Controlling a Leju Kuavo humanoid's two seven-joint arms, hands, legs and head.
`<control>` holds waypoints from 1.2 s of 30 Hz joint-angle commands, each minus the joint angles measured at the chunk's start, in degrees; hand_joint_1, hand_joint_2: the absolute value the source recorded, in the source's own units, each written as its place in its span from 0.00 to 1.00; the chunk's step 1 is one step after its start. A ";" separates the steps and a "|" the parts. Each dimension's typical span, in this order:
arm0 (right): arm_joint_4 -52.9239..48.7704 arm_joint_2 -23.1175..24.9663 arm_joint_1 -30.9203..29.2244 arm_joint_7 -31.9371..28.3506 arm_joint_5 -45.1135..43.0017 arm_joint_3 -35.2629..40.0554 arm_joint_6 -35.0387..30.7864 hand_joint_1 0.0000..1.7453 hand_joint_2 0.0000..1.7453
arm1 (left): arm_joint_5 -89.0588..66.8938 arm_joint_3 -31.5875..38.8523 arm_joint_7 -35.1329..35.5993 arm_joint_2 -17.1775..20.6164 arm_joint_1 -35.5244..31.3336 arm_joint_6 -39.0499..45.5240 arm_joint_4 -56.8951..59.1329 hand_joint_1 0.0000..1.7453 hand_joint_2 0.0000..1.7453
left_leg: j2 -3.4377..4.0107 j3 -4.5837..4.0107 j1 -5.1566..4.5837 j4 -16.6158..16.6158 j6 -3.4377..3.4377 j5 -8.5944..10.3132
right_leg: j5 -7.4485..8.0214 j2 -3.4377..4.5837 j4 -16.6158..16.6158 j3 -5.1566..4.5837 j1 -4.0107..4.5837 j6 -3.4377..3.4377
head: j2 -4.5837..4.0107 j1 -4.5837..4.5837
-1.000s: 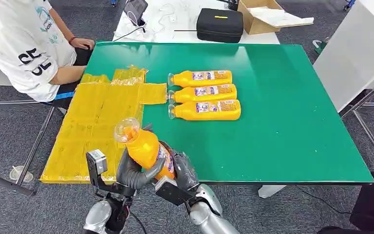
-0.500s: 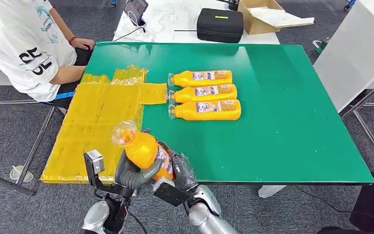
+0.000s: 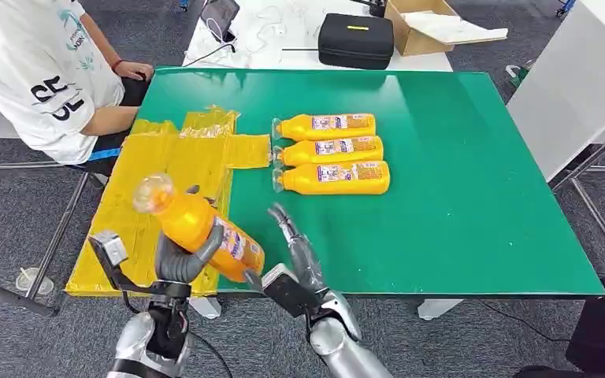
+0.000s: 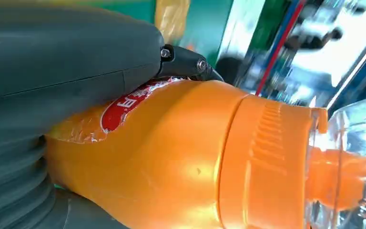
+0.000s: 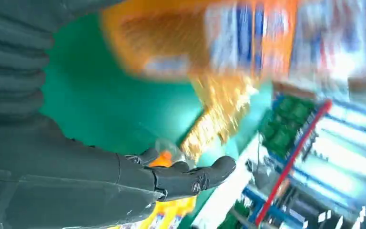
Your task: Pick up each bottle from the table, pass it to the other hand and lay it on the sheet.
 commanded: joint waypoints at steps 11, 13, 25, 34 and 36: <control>-24.32 -2.36 3.12 -9.45 -9.54 3.39 -6.92 0.00 0.00 | -41.15 2.33 -7.26 9.63 -24.64 38.03 28.83 1.00 1.00 | -0.10 0.08 0.01 -0.02 0.01 0.05 | -0.02 -0.16 0.03 0.12 0.03 -0.09 | 0.00 0.00; -22.12 -2.60 1.83 -9.08 -9.52 4.62 -6.15 0.00 0.00 | -46.83 -0.18 -7.48 10.66 -26.89 41.28 32.55 1.00 1.00 | -0.10 0.23 0.03 -0.05 0.00 0.04 | -0.03 -0.18 -0.01 0.26 0.06 -0.14 | 0.02 0.00; -15.33 -1.72 -0.99 -9.13 -11.02 6.88 -1.20 0.00 1.00 | -66.72 -10.45 -3.74 15.14 -34.14 36.68 46.09 1.00 1.00 | 0.10 0.14 0.03 -0.03 -0.06 0.10 | 0.04 0.04 0.00 0.13 0.05 -0.09 | 0.00 -0.02; -13.30 -1.42 -1.45 -9.00 -11.08 7.26 0.11 0.00 1.00 | -70.70 -13.49 -2.16 16.45 -36.20 28.24 49.58 1.00 1.00 | 0.19 0.44 0.09 -0.04 -0.05 -0.01 | -0.05 0.06 -0.03 0.43 0.13 -0.20 | 0.00 -0.04; -11.19 -1.26 -1.36 -8.87 -11.18 7.52 2.45 0.00 1.00 | -74.02 -16.32 -0.10 17.89 -37.95 18.09 52.35 1.00 1.00 | 0.13 0.18 0.05 -0.01 -0.06 0.09 | 0.03 0.07 0.01 0.18 0.07 -0.12 | 0.00 0.00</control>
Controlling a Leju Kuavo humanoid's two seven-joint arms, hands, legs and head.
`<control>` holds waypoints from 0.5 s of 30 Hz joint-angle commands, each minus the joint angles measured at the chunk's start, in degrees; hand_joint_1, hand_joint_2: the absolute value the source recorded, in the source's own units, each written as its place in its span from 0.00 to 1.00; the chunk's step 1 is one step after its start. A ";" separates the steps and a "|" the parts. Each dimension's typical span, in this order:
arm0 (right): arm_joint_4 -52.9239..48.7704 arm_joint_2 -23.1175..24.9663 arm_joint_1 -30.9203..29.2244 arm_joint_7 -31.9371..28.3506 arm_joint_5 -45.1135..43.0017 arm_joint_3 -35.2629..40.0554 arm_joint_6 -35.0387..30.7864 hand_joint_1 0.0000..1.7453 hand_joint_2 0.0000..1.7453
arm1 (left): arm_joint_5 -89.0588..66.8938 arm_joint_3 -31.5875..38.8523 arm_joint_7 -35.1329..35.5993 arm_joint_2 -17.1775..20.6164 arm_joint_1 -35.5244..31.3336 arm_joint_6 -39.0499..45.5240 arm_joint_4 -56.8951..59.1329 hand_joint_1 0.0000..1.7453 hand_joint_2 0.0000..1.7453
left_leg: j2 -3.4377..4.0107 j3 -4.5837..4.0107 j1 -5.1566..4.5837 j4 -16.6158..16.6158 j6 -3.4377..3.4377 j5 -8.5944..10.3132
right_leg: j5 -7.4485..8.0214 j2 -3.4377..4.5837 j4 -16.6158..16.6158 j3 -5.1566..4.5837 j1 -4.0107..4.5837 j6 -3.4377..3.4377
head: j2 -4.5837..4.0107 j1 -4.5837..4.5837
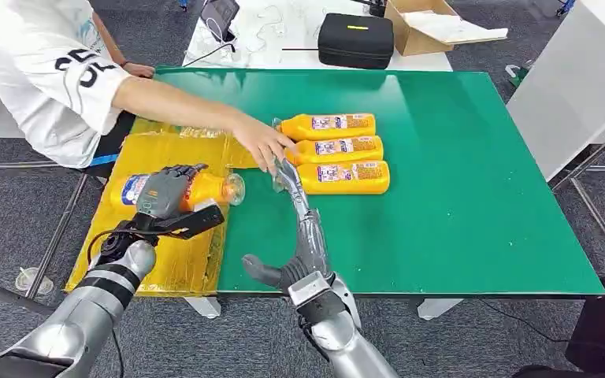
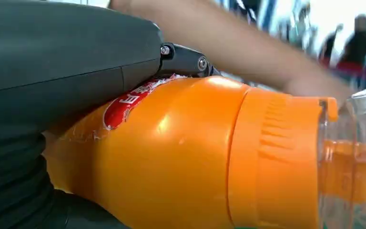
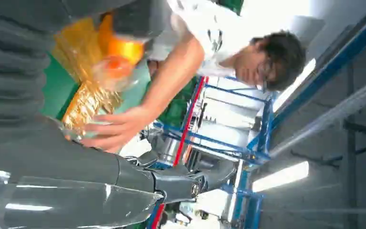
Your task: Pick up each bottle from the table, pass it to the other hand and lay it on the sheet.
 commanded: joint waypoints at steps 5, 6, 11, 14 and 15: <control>9.59 -0.40 -3.43 0.62 -0.35 2.74 4.72 0.00 1.00 | -9.68 -12.74 5.49 6.09 -9.73 -23.69 16.27 1.00 1.00 | 0.09 0.18 0.07 0.02 0.03 -0.08 | -0.06 0.00 -0.02 0.19 0.10 -0.11 | 0.00 0.02; 9.88 -0.32 -3.48 0.62 -0.45 2.79 4.90 0.00 1.00 | -9.64 -12.83 5.58 6.17 -9.91 -24.95 16.71 1.00 1.00 | 0.09 0.26 0.09 0.03 0.04 -0.12 | -0.09 -0.02 -0.02 0.28 0.12 -0.14 | 0.00 0.02; 11.29 -0.07 -3.56 0.64 -0.49 3.40 5.81 0.00 1.00 | -10.01 -13.04 6.85 6.59 -9.48 -27.05 17.18 1.00 1.00 | 0.24 0.39 0.08 -0.02 0.04 -0.14 | -0.06 0.10 -0.06 0.37 0.12 -0.16 | 0.00 0.02; 12.03 0.04 -3.68 0.69 -0.53 3.57 6.30 0.00 1.00 | -9.04 -12.21 6.61 6.19 -8.37 -28.19 17.21 0.48 1.00 | 0.12 0.21 0.05 -0.01 0.03 -0.07 | -0.04 0.04 -0.04 0.21 0.08 -0.10 | 0.00 0.02; 12.07 0.05 -3.68 0.69 -0.53 3.56 6.31 0.00 1.00 | -9.00 -12.18 6.70 6.07 -8.13 -28.15 17.27 0.48 1.00 | 0.15 0.20 0.04 -0.01 0.03 -0.07 | -0.03 0.07 -0.04 0.19 0.06 -0.09 | 0.00 0.02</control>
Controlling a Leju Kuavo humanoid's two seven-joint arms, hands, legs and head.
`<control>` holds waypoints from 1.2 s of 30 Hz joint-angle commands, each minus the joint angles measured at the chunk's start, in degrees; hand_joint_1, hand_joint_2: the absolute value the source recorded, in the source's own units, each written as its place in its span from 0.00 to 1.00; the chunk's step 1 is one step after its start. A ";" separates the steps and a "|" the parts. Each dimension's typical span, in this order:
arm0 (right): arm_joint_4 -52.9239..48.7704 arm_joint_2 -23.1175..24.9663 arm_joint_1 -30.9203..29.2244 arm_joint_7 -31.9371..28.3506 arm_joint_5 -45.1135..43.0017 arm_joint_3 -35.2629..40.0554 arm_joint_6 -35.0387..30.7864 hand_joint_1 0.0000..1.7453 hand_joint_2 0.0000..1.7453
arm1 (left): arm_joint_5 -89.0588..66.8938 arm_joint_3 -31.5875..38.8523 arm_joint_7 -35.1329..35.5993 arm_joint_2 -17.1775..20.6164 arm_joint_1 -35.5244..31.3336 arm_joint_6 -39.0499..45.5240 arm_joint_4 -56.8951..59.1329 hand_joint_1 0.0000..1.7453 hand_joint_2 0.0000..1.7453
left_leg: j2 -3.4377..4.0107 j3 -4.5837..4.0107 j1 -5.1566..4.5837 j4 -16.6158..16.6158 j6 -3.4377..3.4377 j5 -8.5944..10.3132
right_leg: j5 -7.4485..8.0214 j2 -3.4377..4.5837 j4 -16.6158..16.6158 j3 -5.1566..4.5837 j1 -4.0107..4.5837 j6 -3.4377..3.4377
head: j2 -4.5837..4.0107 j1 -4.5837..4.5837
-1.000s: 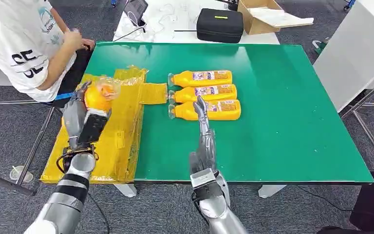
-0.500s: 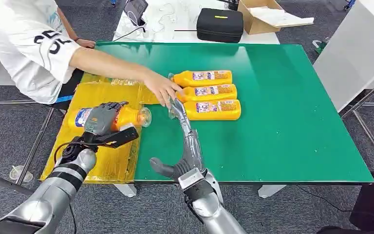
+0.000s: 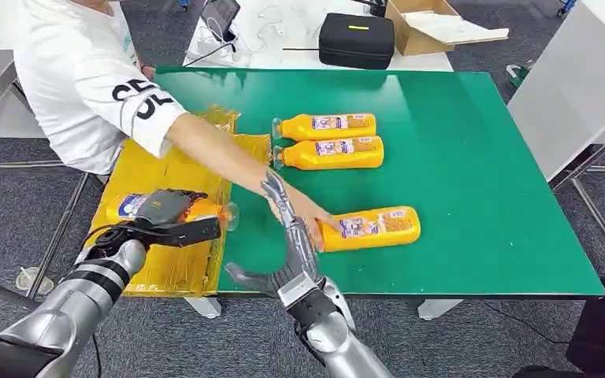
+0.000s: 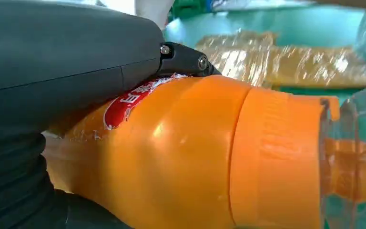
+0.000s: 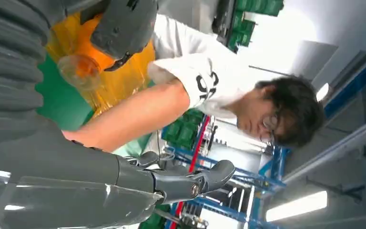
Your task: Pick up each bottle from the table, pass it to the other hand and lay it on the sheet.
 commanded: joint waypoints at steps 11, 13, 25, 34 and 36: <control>7.35 -0.11 -3.10 0.42 -0.06 1.48 1.90 0.00 1.00 | 3.36 -0.88 -3.04 0.74 0.82 -6.28 4.59 0.00 1.00 | 0.26 0.54 0.04 -0.12 0.06 -0.15 | -0.06 0.14 -0.16 0.50 0.09 -0.15 | 0.00 0.00; 7.35 -0.11 -3.10 0.42 -0.06 1.48 1.90 0.00 1.00 | 3.36 -0.88 -3.04 0.74 0.82 -6.28 4.59 0.00 1.00 | 0.21 0.36 0.02 -0.08 0.04 -0.11 | -0.04 0.13 -0.11 0.35 0.05 -0.10 | 0.00 0.00; 8.12 -0.22 -3.89 0.09 -1.22 -1.99 0.93 0.00 1.00 | 11.71 2.64 -7.53 3.14 1.13 -21.09 3.74 0.00 0.00 | 0.16 0.32 0.00 -0.05 0.03 -0.05 | 0.01 0.12 -0.06 0.29 0.02 -0.06 | 0.00 0.00; 13.64 -4.28 -8.49 9.00 6.90 -3.73 -2.33 0.00 1.00 | 32.07 9.57 -9.66 2.18 9.06 -22.62 -8.29 0.00 0.00 | 0.29 0.80 -0.02 -0.27 0.10 -0.03 | 0.09 0.16 -0.31 0.76 0.03 -0.12 | 0.00 -0.02; 13.96 -5.78 -9.43 13.96 13.36 -3.40 -4.62 0.00 1.00 | 41.03 14.14 -9.66 -0.34 11.32 -18.10 -12.34 0.00 0.00 | 0.01 0.52 -0.02 -0.10 0.06 -0.01 | -0.01 -0.05 -0.11 0.51 0.00 -0.05 | 0.00 0.00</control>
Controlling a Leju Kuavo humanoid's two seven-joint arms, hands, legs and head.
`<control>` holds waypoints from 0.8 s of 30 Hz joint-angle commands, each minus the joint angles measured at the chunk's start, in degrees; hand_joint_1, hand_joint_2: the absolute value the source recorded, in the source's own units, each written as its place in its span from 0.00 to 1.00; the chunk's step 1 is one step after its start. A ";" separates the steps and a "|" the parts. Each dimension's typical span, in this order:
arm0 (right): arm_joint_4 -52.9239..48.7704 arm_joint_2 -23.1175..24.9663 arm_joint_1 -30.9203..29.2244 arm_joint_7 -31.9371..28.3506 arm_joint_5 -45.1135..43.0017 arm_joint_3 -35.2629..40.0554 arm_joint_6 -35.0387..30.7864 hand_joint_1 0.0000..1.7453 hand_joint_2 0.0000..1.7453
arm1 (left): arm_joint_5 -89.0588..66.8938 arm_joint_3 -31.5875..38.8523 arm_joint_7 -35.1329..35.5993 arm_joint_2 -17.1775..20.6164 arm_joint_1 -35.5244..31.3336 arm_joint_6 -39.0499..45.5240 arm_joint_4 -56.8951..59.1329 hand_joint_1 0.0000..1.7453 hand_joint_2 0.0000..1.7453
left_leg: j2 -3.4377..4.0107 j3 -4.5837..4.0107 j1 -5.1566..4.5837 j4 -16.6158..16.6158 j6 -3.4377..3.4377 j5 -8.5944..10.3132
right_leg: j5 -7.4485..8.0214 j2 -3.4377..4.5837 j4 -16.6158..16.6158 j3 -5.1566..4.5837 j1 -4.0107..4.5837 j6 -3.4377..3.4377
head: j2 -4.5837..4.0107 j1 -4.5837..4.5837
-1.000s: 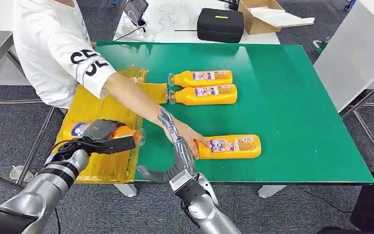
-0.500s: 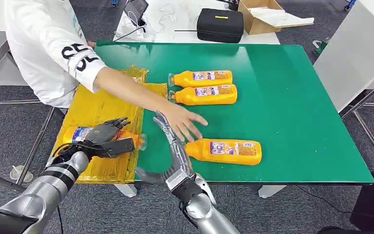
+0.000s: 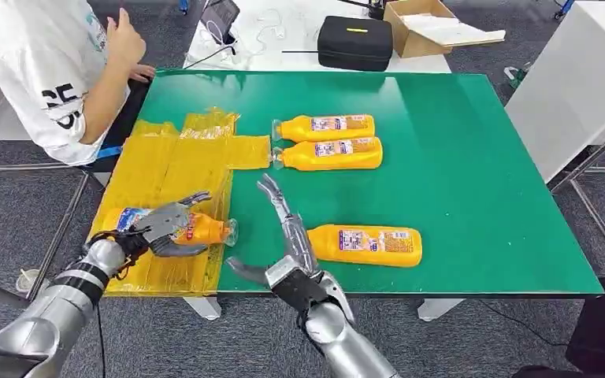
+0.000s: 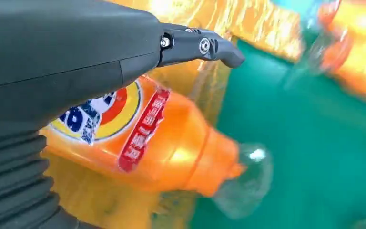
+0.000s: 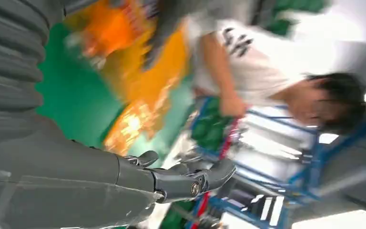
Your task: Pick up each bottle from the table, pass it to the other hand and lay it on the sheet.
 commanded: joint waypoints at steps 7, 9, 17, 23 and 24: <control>5.25 -8.98 -6.24 15.54 18.72 -3.11 -1.42 0.00 1.00 | 19.62 20.16 0.40 -9.23 9.35 19.10 -15.49 0.00 0.00 | -0.13 -0.11 -0.04 0.03 0.07 0.01 | -0.01 -0.17 -0.05 -0.05 -0.01 -0.01 | 0.00 -0.02; 5.26 -8.85 -6.19 15.54 18.80 -3.02 -1.37 0.00 1.00 | 19.60 20.20 0.36 -9.10 9.38 18.97 -15.39 0.00 0.00 | -0.08 0.00 -0.03 0.02 0.09 -0.05 | -0.05 -0.14 -0.06 0.07 0.01 -0.05 | 0.00 0.00; 4.52 -17.47 -8.59 27.09 25.67 -1.42 10.63 0.00 1.00 | 24.45 27.67 0.26 -13.81 19.43 25.29 -29.69 0.00 1.00 | 0.04 -0.08 -0.04 0.01 0.07 -0.05 | 0.00 -0.02 -0.06 -0.08 -0.01 0.00 | 0.00 -0.04; 6.20 -22.45 -9.08 28.80 24.95 -2.35 16.57 0.00 1.00 | 26.14 28.61 0.26 -14.72 21.54 24.50 -28.94 0.00 1.00 | -0.04 -0.02 -0.05 0.03 0.12 -0.10 | -0.06 -0.13 -0.10 0.08 -0.01 -0.01 | 0.00 -0.02; 6.54 -22.91 -9.40 29.35 24.65 -1.90 18.36 0.00 1.00 | 24.90 28.12 0.26 -14.54 21.55 25.62 -29.33 0.00 1.00 | -0.09 -0.12 -0.07 0.04 0.10 -0.07 | -0.05 -0.15 -0.07 -0.01 -0.03 -0.01 | 0.00 0.00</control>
